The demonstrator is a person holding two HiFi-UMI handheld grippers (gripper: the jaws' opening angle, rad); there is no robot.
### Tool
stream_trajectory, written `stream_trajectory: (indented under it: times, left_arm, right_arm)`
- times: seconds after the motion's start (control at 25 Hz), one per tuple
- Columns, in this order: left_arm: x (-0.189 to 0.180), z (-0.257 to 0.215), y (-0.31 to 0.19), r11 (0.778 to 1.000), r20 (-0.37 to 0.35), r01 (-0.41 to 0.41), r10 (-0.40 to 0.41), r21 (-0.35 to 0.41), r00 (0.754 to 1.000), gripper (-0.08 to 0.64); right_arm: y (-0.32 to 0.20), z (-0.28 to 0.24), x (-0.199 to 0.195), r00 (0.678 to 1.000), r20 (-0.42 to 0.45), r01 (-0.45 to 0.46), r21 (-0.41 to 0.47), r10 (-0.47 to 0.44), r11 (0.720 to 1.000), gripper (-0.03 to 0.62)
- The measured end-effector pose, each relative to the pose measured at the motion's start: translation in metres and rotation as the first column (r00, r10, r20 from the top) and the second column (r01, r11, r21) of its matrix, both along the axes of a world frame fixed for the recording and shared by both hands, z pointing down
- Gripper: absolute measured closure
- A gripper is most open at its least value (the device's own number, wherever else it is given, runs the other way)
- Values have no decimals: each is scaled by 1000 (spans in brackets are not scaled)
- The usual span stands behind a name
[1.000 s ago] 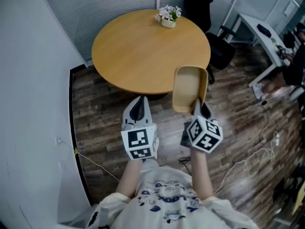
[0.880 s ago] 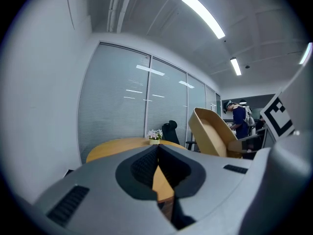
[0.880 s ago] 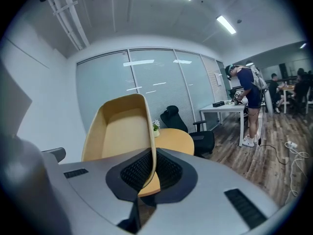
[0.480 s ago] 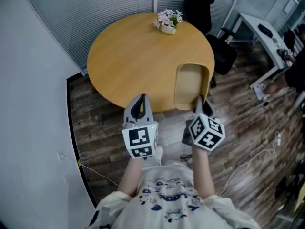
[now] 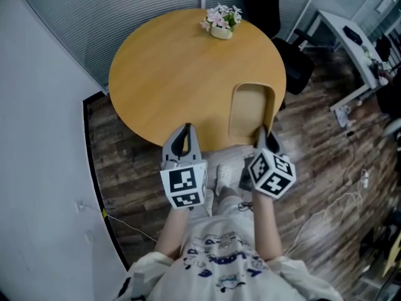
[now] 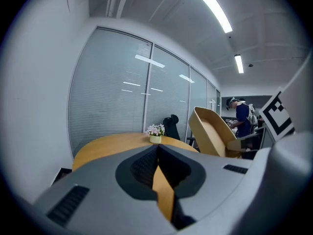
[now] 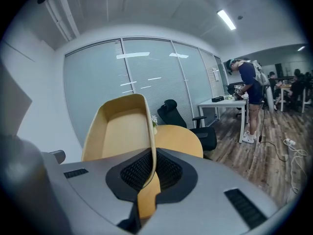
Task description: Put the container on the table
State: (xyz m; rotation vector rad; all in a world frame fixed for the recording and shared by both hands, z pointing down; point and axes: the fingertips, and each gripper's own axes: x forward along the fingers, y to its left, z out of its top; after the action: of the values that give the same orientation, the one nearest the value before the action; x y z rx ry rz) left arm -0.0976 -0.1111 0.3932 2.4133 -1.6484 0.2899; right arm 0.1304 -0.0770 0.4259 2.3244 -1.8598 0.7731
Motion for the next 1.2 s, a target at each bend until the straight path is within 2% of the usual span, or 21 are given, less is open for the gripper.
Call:
stream_trajectory:
  times: [0.28,0.76,1.2]
  left_arm:
    - [9,11,-37,1000,9,14,-14,-24,1000,557]
    - [51,21,-138,997,9,52,-52,-50,999,557]
    - [88,48,-210,990,32,80,-77,-117,997,557]
  right_arm:
    - [-42,13,13,1000,11,15,-26,-15,1000,578]
    - [-155,24,57,999,17,52,-50,-51,997,578]
    - [-234,62,93,996,50,82,-137,-75,987,579]
